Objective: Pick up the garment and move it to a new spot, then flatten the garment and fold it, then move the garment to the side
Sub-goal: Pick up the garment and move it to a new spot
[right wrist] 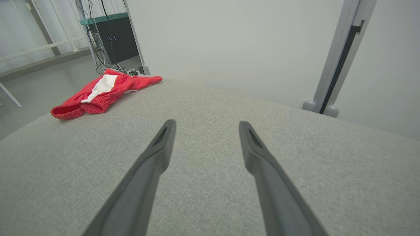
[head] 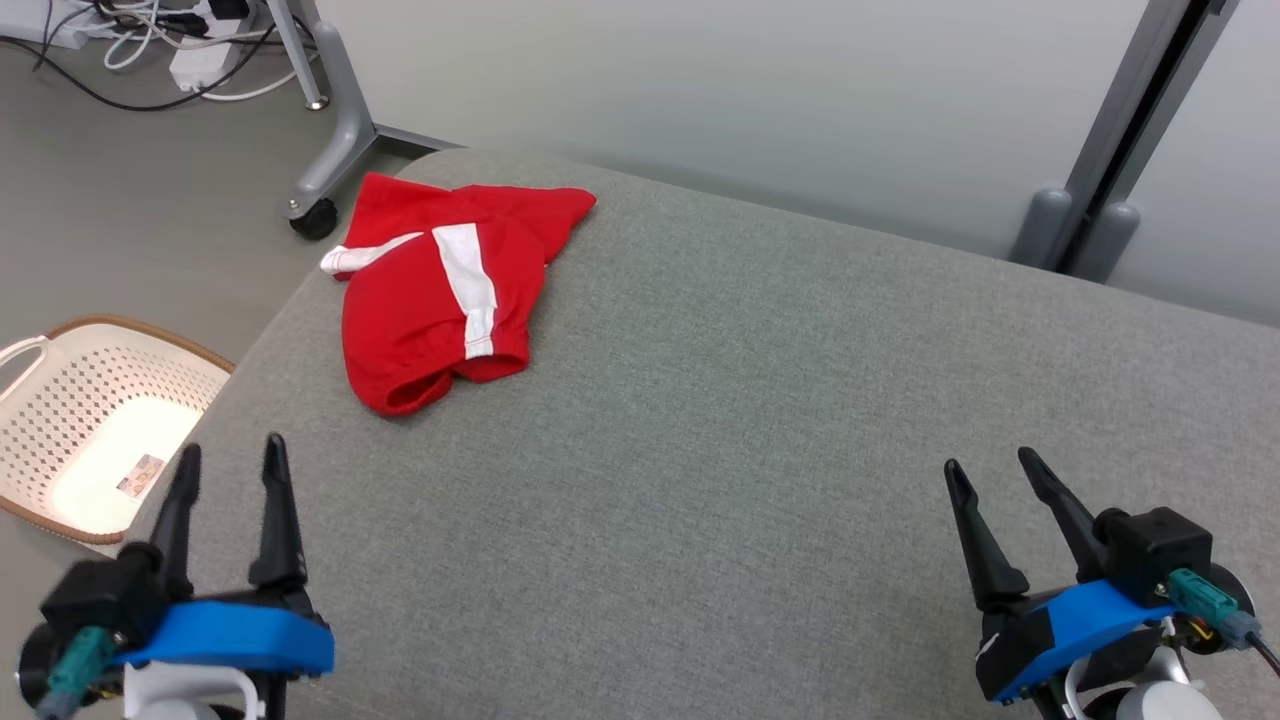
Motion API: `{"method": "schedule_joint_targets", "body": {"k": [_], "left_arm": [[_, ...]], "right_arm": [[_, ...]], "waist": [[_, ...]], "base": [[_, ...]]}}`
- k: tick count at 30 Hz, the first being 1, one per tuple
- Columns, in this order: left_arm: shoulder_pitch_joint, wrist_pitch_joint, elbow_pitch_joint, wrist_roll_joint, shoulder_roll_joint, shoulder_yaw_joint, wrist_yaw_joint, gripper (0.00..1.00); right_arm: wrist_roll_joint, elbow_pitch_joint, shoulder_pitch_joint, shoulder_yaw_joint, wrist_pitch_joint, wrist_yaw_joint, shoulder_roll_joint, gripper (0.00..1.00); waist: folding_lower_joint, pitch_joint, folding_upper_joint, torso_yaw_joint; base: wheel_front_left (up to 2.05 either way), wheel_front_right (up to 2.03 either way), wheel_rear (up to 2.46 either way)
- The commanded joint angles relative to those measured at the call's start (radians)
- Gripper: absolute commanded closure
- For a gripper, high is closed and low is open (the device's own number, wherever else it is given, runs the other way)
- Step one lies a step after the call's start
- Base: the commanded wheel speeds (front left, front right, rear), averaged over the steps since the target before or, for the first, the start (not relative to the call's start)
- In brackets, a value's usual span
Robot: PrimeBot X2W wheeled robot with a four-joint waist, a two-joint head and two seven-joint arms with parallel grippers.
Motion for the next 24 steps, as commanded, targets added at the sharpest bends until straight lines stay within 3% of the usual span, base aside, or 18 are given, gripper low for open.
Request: {"method": "schedule_joint_targets", "body": {"k": [1,9,21,24], "left_arm": [[-0.031,0.012,-0.02,-0.009,0.008,0.012,0.008,0.0],[-0.209,0.169,-0.093,-0.079,0.097,0.096,0.014,0.0],[-0.486,0.406,0.162,-0.228,0.251,0.214,-0.022,0.0],[-0.542,0.447,0.234,-0.266,0.265,0.232,-0.027,0.0]], "right_arm": [[-0.005,-0.009,-0.001,-0.003,-0.002,0.001,-0.008,0.0],[-0.022,-0.053,-0.024,-0.012,0.012,0.001,-0.012,0.0],[-0.042,-0.144,-0.139,0.047,0.03,0.0,-0.067,0.0],[-0.047,-0.178,-0.163,0.055,0.032,0.001,-0.086,0.0]], "waist": [[0.0,0.01,0.0,-0.001],[0.0,0.101,0.0,-0.043],[0.0,0.333,0.0,-0.23],[0.0,0.396,0.0,-0.269]], "base": [[0.0,0.0,0.0],[0.0,0.0,0.0],[0.0,0.0,0.0],[0.0,0.0,0.0]]}}
